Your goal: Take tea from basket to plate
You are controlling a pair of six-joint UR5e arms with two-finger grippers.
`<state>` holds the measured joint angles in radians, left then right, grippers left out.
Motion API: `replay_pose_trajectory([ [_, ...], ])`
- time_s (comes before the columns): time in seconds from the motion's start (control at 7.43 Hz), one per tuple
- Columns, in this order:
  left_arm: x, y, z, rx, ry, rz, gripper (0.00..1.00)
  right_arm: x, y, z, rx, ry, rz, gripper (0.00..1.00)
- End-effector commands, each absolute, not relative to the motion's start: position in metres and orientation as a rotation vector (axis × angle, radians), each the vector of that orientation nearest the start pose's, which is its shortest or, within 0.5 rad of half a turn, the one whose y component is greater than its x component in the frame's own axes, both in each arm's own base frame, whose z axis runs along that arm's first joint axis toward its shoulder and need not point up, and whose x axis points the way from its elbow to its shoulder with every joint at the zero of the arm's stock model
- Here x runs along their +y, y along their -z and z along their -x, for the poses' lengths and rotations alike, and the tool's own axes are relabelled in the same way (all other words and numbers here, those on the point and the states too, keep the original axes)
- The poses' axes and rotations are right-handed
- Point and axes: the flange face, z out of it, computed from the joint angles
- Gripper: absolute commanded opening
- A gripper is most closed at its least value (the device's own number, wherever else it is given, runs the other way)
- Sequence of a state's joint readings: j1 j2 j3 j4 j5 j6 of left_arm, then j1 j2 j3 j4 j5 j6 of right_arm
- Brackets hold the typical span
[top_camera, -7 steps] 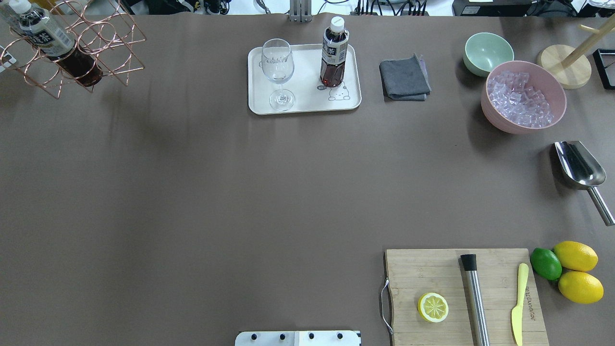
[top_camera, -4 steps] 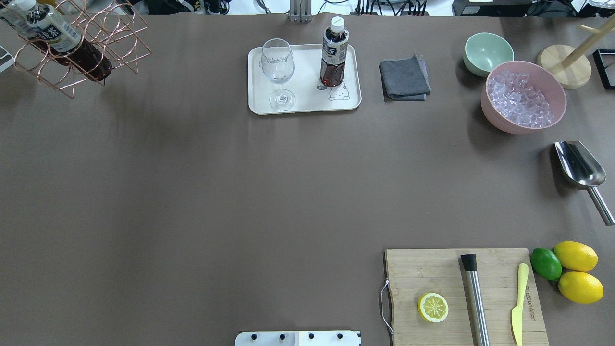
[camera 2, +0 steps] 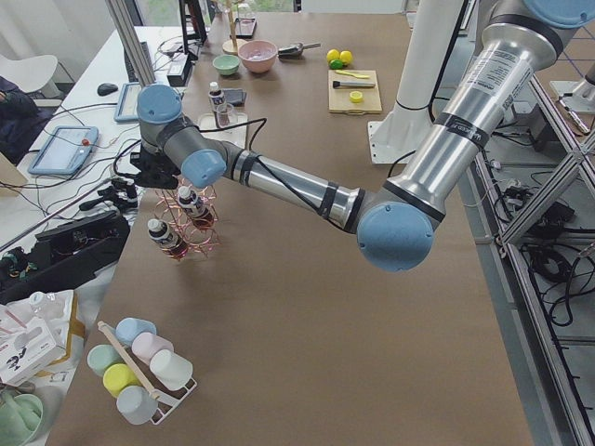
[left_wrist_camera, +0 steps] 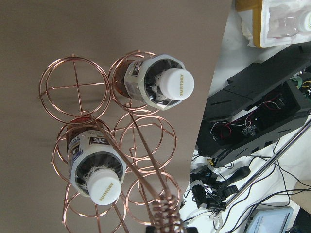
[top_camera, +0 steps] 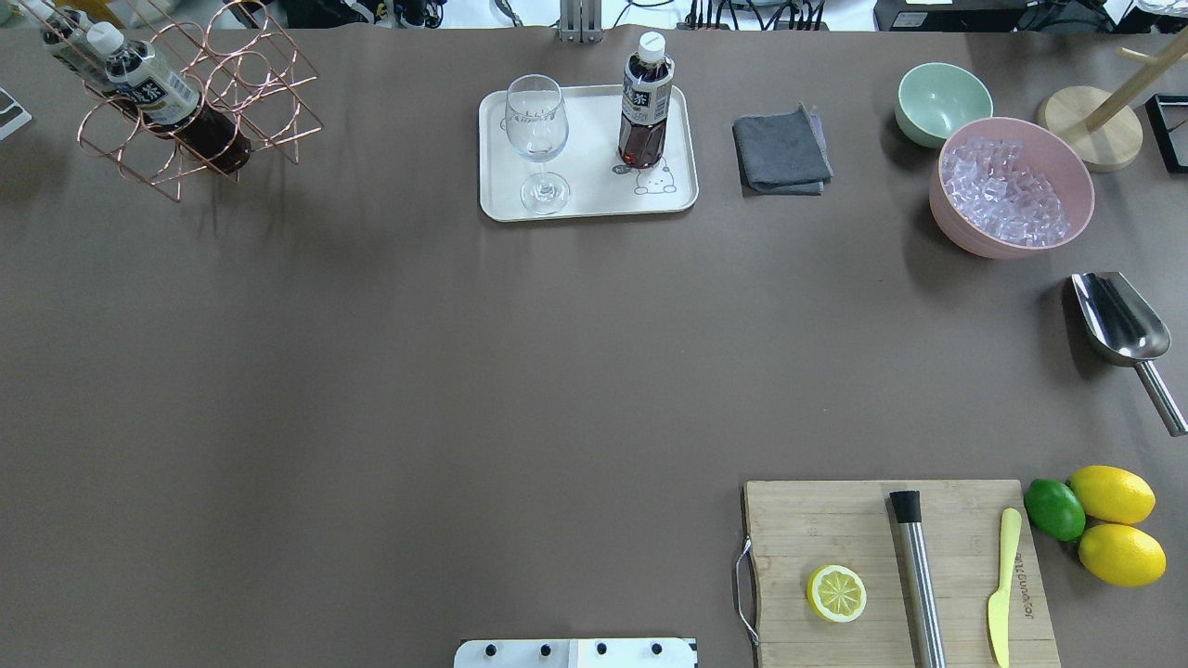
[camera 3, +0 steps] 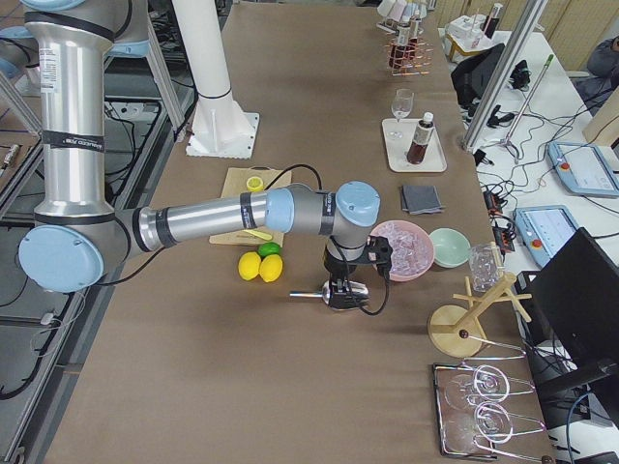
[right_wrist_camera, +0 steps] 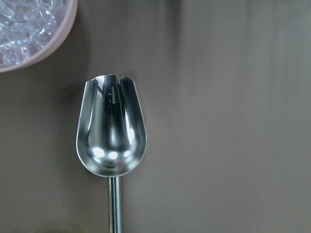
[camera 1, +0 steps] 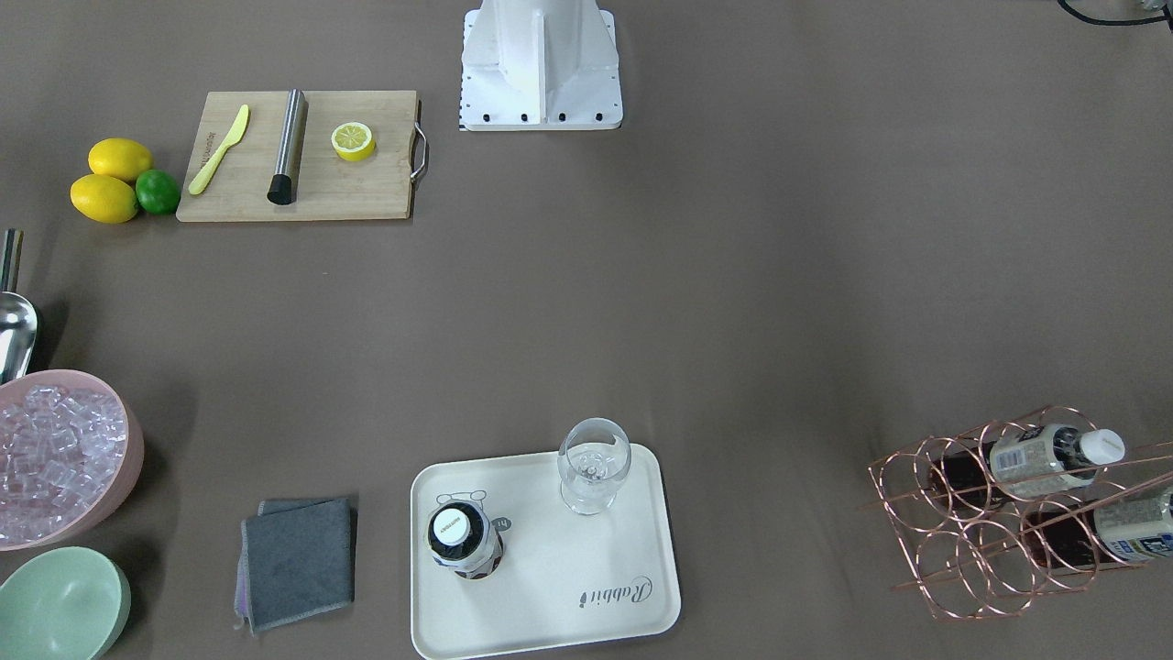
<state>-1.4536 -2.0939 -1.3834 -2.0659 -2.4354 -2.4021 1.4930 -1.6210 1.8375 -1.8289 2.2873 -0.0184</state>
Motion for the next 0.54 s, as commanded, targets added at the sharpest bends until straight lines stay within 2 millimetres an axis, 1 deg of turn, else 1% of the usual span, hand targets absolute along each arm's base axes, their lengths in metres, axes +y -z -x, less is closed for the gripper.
replay_pose_trajectory([
  [0.0,-0.7,-0.377,-0.032,1.124,1.651,0.61,0.0,-0.458,-0.6,-0.054,-0.708,0.124,0.041,1.0],
  [0.13,-0.701,-0.378,-0.036,1.122,1.653,0.6,0.0,-0.459,-0.61,-0.062,-0.711,0.136,0.041,1.0],
  [0.27,-0.7,-0.378,-0.045,1.123,1.636,0.601,0.0,-0.459,-0.615,-0.065,-0.712,0.145,0.04,1.0],
  [0.4,-0.7,-0.381,-0.049,1.119,1.633,0.603,0.0,-0.458,-0.623,-0.067,-0.712,0.147,0.048,1.0],
])
